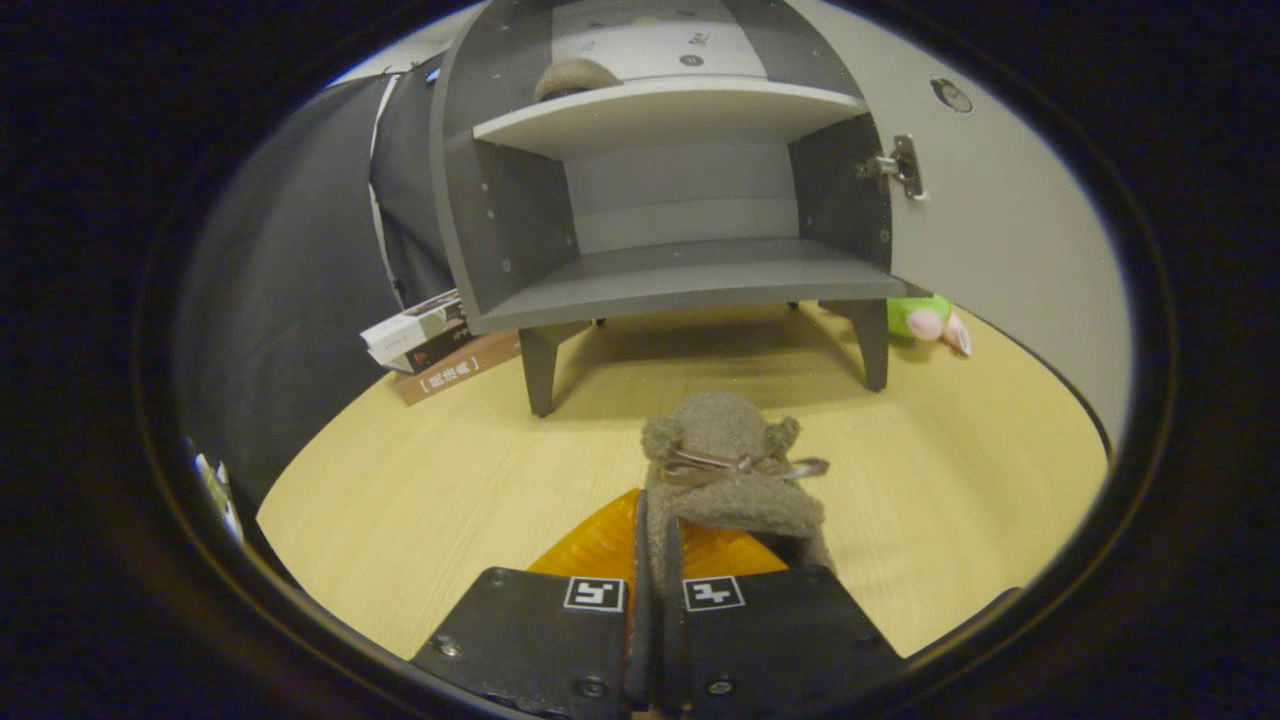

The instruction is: Open the shoe cabinet door, grab the shoes and put them into the shoe cabinet, then close the shoe cabinet door.

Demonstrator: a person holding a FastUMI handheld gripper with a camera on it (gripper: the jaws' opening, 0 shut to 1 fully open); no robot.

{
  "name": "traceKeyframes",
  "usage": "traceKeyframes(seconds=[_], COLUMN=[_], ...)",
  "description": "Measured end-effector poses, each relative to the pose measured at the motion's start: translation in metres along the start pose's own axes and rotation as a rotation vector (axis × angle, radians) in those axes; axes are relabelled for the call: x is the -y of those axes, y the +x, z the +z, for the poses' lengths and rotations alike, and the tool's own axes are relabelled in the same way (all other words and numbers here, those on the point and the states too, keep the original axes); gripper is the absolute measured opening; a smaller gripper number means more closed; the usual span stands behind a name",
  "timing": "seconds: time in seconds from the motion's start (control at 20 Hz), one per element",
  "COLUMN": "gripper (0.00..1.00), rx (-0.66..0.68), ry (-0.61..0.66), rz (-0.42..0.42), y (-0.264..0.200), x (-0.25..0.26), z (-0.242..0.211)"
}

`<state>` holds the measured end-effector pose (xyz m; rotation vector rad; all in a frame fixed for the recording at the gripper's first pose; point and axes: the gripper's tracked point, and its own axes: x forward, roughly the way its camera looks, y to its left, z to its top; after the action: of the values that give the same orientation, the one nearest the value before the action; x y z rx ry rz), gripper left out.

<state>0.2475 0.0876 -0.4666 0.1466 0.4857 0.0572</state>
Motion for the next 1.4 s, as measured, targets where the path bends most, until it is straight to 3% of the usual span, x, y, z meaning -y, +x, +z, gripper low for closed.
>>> traceKeyframes(seconds=[0.85, 1.2, 1.4], gripper=[0.09, 0.09, 0.08], rx=[0.381, 0.417, 0.439], ry=[-0.162, -0.17, -0.149], rz=[0.068, 0.062, 0.011], y=[-0.187, -0.182, -0.164], x=[-0.048, -0.062, -0.059], z=[0.171, 0.269, 0.347])
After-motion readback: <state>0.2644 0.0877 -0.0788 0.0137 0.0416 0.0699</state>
